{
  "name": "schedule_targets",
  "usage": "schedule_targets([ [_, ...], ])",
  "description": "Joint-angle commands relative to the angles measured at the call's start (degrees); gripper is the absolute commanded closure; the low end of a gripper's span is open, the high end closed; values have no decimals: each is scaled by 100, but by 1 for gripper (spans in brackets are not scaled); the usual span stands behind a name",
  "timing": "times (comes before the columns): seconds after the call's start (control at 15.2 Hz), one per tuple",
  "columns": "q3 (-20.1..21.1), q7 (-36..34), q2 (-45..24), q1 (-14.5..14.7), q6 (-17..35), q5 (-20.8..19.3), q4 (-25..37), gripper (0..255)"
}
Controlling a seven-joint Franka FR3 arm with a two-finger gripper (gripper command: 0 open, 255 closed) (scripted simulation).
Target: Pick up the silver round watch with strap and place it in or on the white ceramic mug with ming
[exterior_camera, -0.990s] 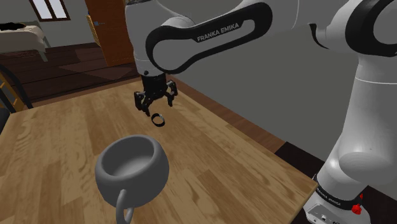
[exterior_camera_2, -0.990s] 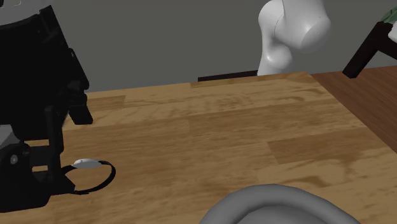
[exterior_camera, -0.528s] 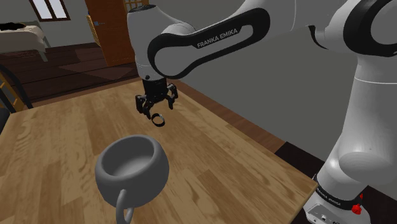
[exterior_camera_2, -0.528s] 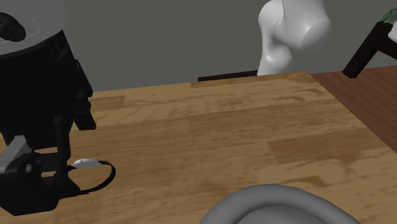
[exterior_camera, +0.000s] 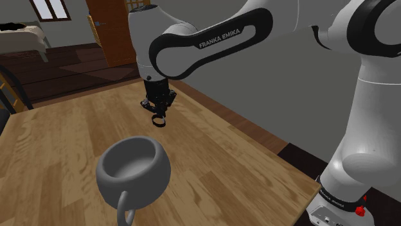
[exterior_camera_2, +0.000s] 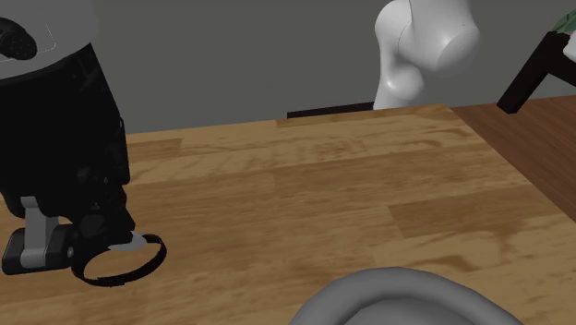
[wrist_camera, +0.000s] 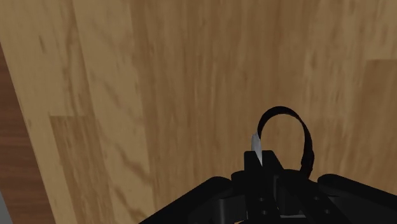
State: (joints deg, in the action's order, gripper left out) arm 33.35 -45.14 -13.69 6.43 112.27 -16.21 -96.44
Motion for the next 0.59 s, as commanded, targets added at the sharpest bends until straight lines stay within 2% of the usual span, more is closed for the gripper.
schedule_targets([
  [0.0, -1, 0, -1, -1, -1, 0, -1, 255],
  [0.2, -1, 0, -1, -1, 0, -1, -2, 255],
  [0.53, 20, 75, 44, 12, -360, 56, 328, 255],
])
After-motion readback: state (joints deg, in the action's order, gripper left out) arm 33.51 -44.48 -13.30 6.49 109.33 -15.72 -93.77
